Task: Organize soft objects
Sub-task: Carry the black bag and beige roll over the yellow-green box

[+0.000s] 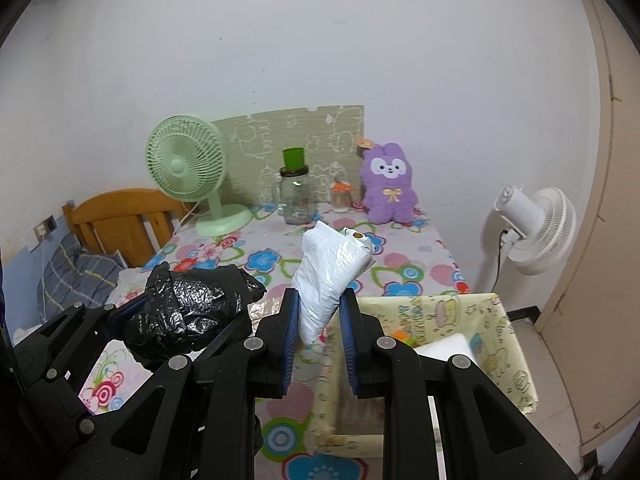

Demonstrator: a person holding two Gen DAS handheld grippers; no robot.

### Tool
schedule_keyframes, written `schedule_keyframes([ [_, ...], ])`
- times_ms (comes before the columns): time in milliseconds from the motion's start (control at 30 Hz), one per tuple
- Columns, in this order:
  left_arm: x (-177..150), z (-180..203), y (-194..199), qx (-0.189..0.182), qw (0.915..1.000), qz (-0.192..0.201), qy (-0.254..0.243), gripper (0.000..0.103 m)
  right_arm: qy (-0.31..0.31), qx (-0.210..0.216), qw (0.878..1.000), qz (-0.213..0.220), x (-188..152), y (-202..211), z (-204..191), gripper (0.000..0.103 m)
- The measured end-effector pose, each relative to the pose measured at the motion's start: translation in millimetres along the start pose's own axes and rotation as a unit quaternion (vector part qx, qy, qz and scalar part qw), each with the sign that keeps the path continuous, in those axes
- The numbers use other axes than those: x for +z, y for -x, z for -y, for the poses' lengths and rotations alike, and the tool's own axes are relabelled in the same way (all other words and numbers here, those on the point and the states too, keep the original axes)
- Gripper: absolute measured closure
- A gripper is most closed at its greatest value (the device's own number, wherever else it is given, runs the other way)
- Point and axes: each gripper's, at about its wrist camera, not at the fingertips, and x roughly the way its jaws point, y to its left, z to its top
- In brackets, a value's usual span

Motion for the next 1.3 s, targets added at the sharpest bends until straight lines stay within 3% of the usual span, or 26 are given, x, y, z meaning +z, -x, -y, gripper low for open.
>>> schedule_keyframes([
  [1300,3,109,-55,-0.101,0.9927,-0.034,-0.057,0.041,-0.063,-0.083,0.994,-0.028,-23,-19,111,0.08],
])
